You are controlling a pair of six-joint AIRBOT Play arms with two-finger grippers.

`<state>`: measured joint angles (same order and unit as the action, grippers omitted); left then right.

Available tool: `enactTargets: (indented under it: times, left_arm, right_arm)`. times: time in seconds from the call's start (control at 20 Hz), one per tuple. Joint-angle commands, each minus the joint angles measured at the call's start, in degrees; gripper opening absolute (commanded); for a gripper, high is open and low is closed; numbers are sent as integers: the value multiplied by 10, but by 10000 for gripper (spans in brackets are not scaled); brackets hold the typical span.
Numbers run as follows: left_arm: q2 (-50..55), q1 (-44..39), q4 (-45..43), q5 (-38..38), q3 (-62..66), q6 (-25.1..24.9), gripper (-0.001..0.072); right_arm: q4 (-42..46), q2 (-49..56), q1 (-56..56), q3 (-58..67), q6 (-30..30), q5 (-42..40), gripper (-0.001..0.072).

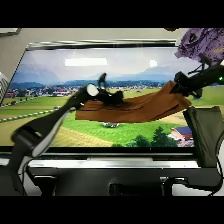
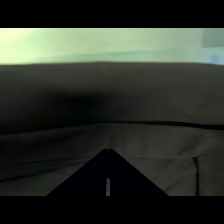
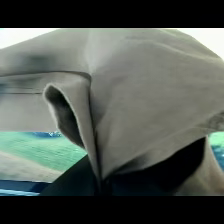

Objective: Fold the clothes and pants, and hang the long-sleeved shirts on hangers.

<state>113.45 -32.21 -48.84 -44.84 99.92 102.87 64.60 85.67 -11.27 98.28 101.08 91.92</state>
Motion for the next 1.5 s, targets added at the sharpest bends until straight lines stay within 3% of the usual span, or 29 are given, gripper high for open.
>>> enactTargets:
  times: [0.0,0.2,0.3,0.55,0.7,0.9,1.15,1.45]
  left_arm:
    - [78,-68,86,23,87,26,15]
    - [140,-115,101,37,157,77,14]
    - [158,-132,109,81,165,113,14]
    - [170,-135,128,102,165,128,14]
    - [140,-91,99,39,165,111,13]
    - [41,7,-52,-95,165,111,13]
    - [-107,147,-209,-258,165,107,15]
    - [-209,307,-238,-326,165,64,16]
  right_arm:
    - [23,-6,0,73,48,56,26]
    - [31,-7,0,114,59,85,26]
    - [31,-8,0,114,60,98,26]
    - [76,-8,0,114,59,99,26]
    - [106,-8,0,114,55,101,26]
    - [84,-7,25,114,83,85,26]
    - [96,14,157,114,165,42,26]
    - [88,107,338,114,265,-64,26]
